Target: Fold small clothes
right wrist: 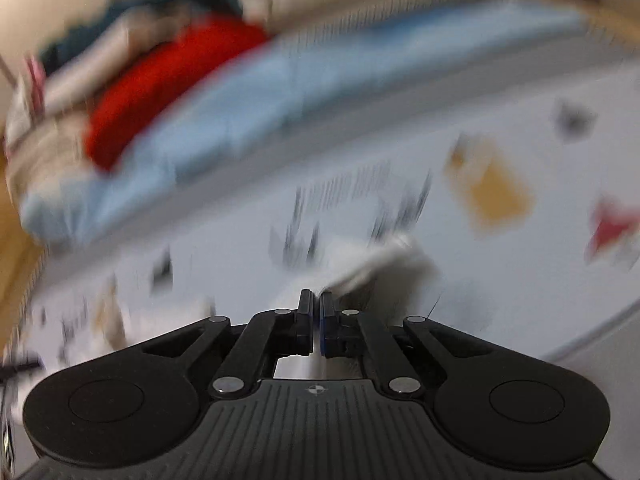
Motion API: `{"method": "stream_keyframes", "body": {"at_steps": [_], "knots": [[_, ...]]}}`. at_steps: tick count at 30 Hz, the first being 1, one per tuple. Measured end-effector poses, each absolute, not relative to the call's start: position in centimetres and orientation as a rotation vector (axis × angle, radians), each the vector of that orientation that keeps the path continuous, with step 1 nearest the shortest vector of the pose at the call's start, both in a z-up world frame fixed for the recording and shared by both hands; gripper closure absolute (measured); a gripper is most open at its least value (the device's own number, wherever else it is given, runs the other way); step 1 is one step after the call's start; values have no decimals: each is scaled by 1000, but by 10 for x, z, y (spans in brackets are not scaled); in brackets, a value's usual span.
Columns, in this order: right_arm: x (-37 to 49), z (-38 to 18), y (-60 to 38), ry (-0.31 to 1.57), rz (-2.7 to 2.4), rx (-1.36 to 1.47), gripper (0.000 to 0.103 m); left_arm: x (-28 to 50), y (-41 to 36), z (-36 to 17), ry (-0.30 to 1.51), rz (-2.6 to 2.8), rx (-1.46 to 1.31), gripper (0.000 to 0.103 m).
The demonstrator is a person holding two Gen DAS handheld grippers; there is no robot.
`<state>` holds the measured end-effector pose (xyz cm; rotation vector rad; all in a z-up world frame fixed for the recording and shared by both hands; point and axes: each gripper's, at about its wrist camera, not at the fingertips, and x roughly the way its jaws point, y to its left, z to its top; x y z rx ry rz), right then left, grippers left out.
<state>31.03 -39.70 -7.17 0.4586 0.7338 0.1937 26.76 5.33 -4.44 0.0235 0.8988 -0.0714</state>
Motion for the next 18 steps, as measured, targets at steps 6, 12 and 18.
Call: {"method": "stream_keyframes", "body": {"at_steps": [6, 12, 18], "knots": [[279, -45, -572, 423, -316, 477, 101, 263, 59, -51, 910, -73, 63, 80], [263, -137, -654, 615, -601, 617, 96, 262, 64, -62, 936, -72, 82, 80], [262, -152, -629, 694, -681, 585, 81, 274, 79, -72, 971, -68, 71, 80]]}}
